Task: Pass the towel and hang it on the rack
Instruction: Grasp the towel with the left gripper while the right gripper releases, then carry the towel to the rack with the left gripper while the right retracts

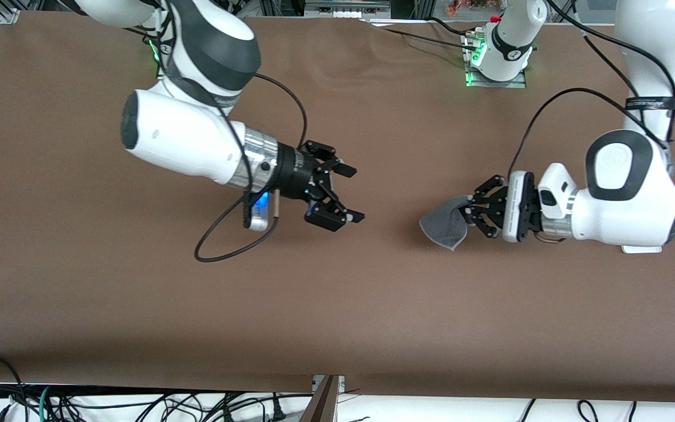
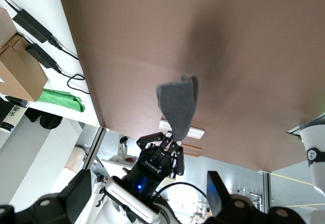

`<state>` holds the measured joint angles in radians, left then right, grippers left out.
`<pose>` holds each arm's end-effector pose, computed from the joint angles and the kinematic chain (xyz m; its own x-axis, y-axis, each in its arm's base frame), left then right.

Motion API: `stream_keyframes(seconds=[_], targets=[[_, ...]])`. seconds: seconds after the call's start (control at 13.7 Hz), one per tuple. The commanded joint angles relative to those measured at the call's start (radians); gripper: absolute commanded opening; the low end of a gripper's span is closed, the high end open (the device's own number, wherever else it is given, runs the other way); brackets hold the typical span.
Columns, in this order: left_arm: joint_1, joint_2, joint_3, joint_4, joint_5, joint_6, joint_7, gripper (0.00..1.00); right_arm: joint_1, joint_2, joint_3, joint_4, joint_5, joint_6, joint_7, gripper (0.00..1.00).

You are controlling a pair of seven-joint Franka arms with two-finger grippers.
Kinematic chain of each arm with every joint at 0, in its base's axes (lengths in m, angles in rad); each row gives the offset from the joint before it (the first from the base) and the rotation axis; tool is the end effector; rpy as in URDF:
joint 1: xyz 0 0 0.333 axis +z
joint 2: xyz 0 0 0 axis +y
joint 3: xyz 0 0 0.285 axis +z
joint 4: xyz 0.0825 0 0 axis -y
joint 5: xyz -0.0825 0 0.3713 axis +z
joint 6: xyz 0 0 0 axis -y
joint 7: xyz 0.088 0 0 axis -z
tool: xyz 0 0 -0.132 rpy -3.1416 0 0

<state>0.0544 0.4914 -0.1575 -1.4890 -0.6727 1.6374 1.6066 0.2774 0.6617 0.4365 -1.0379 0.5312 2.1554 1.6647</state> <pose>0.6212 -0.1301 0.3534 0.1483 -0.7529 0.6412 -0.9417 0.0906 0.3242 0.6146 0.4300 0.5076 0.2916 -0.6081 -0.7384 -0.9557 -0.1529 -0.2515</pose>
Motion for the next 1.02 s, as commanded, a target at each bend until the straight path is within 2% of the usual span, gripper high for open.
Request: stream_keyframes(seconds=[0.0,0.29,0.44,0.66,0.87,0.95], targets=[[0.065,0.004,-0.004,0.064,0.134,-0.08,-0.017,0.0,-0.036,-0.04,-0.001,-0.002,-0.029,-0.09,-0.112,1.0],[0.192,0.004,0.0,0.145,0.425,-0.166,-0.013,0.0,-0.147,-0.053,-0.002,-0.005,-0.053,-0.254,-0.385,1.0],[0.255,0.004,0.0,0.17,0.545,-0.168,-0.01,0.0,-0.171,-0.065,-0.028,-0.007,-0.112,-0.369,-0.537,1.0],[0.335,0.004,-0.001,0.171,0.727,-0.165,0.007,0.0,-0.184,-0.157,-0.119,-0.057,-0.175,-0.523,-0.743,1.0],[0.428,0.025,0.0,0.17,0.823,-0.139,0.084,0.0,-0.184,-0.285,-0.247,-0.166,-0.194,-0.627,-1.044,1.0],[0.459,0.032,0.0,0.167,0.834,-0.104,0.122,0.0,-0.184,-0.327,-0.286,-0.204,-0.224,-0.655,-1.145,1.0]])
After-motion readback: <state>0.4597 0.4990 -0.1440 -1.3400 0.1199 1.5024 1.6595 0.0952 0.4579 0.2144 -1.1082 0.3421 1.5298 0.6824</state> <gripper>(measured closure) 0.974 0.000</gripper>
